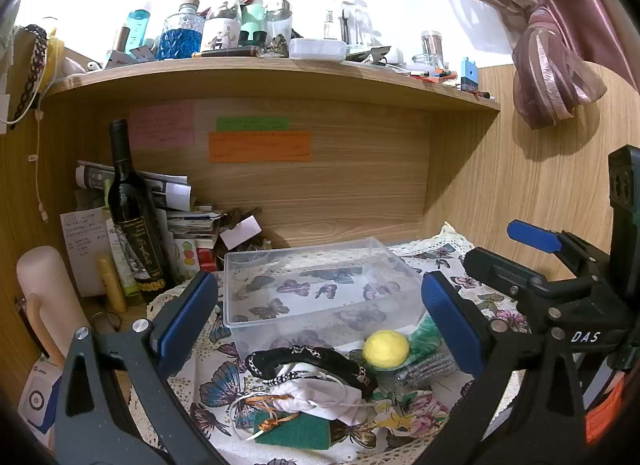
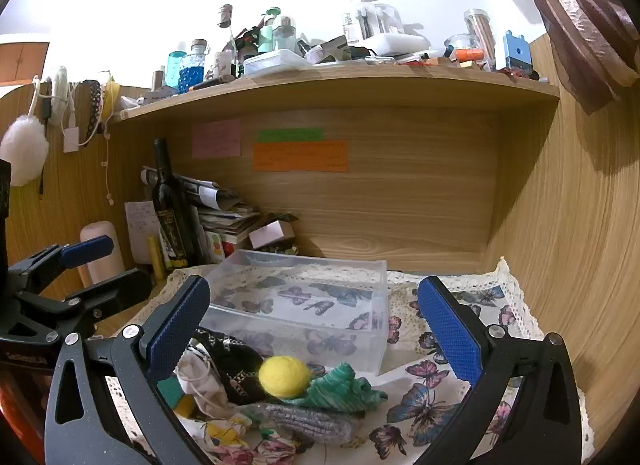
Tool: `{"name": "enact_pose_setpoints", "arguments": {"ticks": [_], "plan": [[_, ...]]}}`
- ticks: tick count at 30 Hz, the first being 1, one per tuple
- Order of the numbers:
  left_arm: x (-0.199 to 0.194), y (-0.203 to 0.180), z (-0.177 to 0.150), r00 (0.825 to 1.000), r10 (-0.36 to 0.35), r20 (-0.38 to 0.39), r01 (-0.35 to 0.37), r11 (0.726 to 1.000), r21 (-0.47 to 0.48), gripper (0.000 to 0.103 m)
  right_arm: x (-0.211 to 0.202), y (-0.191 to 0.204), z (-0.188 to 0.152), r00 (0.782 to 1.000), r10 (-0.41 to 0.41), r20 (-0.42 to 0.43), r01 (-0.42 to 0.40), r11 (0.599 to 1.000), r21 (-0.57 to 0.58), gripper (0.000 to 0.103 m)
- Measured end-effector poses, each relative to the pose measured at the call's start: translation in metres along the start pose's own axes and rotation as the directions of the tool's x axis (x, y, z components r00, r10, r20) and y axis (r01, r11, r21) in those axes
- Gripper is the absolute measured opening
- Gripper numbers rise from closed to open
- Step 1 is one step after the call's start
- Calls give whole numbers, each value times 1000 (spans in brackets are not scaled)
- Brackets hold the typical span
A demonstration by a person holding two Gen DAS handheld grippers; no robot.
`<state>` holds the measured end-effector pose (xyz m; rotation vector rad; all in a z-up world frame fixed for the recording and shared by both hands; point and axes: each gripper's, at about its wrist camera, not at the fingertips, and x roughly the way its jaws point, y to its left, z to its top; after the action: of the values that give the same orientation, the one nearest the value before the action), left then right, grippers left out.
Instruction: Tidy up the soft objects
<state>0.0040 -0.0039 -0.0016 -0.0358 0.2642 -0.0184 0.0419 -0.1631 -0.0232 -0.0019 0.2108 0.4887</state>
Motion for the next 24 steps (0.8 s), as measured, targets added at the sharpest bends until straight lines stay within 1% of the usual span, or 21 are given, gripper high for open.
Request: {"name": "enact_pose_setpoints", "arguments": {"ticks": [24], "plan": [[-2, 3, 0, 1000, -1, -5, 1, 1000, -10, 103, -2, 1, 0, 1000, 2, -1, -2, 1000, 3, 103]]}}
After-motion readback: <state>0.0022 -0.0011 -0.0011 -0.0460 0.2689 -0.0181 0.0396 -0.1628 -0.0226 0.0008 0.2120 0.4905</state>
